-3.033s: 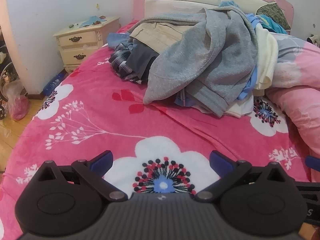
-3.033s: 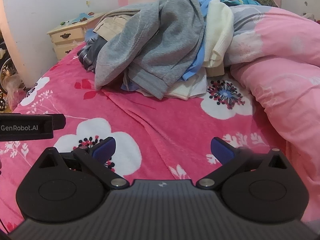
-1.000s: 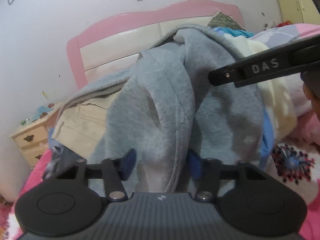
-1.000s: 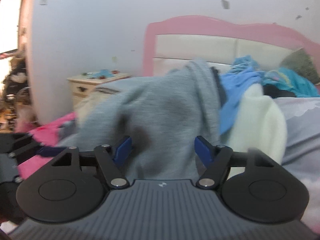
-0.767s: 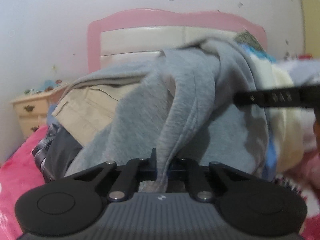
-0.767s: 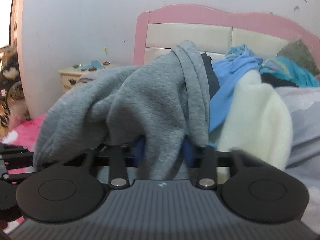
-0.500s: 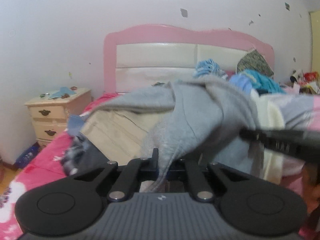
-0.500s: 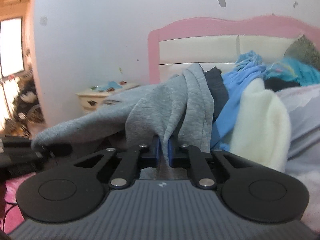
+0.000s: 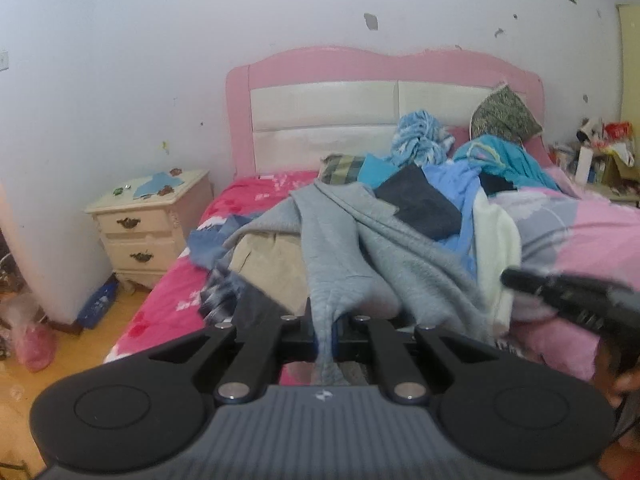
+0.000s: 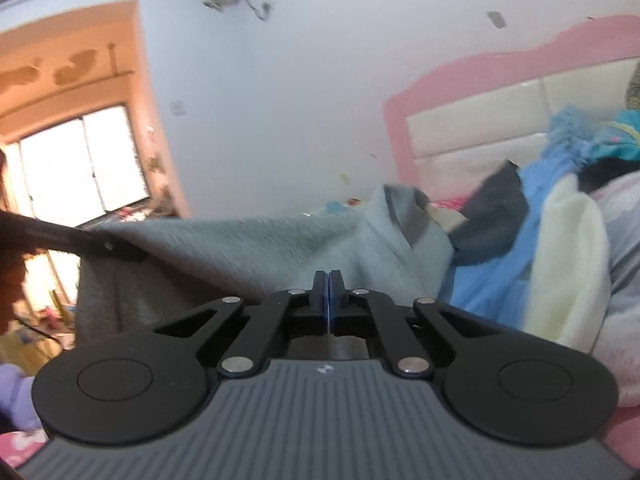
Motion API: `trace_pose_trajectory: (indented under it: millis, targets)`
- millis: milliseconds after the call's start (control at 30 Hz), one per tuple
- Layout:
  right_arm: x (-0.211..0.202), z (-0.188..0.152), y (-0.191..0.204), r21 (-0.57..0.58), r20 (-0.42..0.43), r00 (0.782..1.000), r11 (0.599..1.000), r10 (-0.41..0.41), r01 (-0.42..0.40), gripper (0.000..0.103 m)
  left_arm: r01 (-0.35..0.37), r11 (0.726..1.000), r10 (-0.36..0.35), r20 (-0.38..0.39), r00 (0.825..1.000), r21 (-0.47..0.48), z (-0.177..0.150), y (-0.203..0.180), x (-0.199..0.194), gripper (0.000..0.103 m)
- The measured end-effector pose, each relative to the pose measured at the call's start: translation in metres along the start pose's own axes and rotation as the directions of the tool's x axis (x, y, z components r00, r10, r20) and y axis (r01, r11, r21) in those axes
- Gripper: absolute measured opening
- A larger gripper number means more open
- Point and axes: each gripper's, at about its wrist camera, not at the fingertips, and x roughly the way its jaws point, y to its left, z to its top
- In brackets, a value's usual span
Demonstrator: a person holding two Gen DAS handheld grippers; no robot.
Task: Fold clothes
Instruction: 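Reach into the pile and grasp the grey hoodie with both grippers, then pull the grey hoodie off the pile onto the open bedspread with both grippers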
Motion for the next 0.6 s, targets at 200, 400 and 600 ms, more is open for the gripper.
trace_pose_trajectory:
  millis: [200,400,600]
  targets:
    - [-0.041,0.018,0.028,-0.013,-0.026,1.000,1.000,0.011,-0.012,0.000,-0.003,0.999,0.000,-0.064,0.998,-0.042,-0.014,0.022,-0.046,0.006]
    - [-0.038,-0.010,0.059,-0.068,-0.185,0.982,0.997,0.022,-0.035,0.000,-0.048,0.991,0.041,-0.058,0.997,-0.128,-0.041,0.067,-0.055,0.006]
    - [-0.003,-0.066,0.077,-0.142,-0.410,0.911,0.990,-0.041,-0.019,0.002,-0.149,0.984,0.138,-0.107,0.985,-0.099,-0.082,0.117,0.003,0.007]
